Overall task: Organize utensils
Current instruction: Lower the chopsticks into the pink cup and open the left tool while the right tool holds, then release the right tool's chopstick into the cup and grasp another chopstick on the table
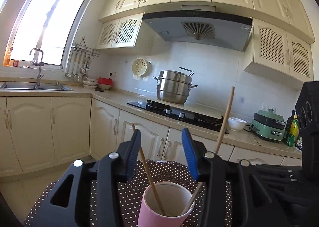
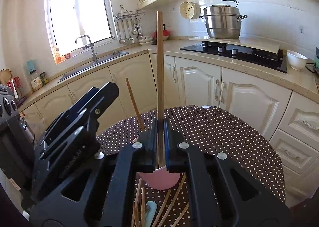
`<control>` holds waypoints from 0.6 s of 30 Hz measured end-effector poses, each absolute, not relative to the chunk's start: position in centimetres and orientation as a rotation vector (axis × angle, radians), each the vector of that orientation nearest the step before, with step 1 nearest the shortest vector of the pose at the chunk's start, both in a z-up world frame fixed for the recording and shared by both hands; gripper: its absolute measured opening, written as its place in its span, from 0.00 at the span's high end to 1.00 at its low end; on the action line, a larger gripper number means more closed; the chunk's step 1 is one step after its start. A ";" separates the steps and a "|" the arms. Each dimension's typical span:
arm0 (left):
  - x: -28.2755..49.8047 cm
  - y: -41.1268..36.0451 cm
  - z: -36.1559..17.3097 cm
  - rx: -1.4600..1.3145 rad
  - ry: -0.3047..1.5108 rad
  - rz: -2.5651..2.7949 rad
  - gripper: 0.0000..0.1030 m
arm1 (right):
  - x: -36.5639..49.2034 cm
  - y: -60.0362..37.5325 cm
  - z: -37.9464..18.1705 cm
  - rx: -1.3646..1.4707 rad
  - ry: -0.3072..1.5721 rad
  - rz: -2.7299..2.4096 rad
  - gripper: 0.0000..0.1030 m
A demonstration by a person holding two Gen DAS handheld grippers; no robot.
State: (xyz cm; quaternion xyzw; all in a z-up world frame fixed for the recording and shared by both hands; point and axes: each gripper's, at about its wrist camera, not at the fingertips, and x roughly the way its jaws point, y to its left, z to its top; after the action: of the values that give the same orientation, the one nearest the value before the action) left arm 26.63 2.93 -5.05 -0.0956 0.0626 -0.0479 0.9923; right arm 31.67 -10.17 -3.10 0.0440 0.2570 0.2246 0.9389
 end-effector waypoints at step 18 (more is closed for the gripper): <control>22.5 3.4 -4.7 -0.203 0.254 -0.108 0.47 | 28.4 -11.4 -3.3 0.072 0.539 0.412 0.61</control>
State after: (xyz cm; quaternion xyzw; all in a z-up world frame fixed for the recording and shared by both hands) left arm 22.47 3.35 -4.72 -0.1008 0.1263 -0.0540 0.9854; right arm 28.35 -11.40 -3.29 0.0351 0.2641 0.2020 0.9424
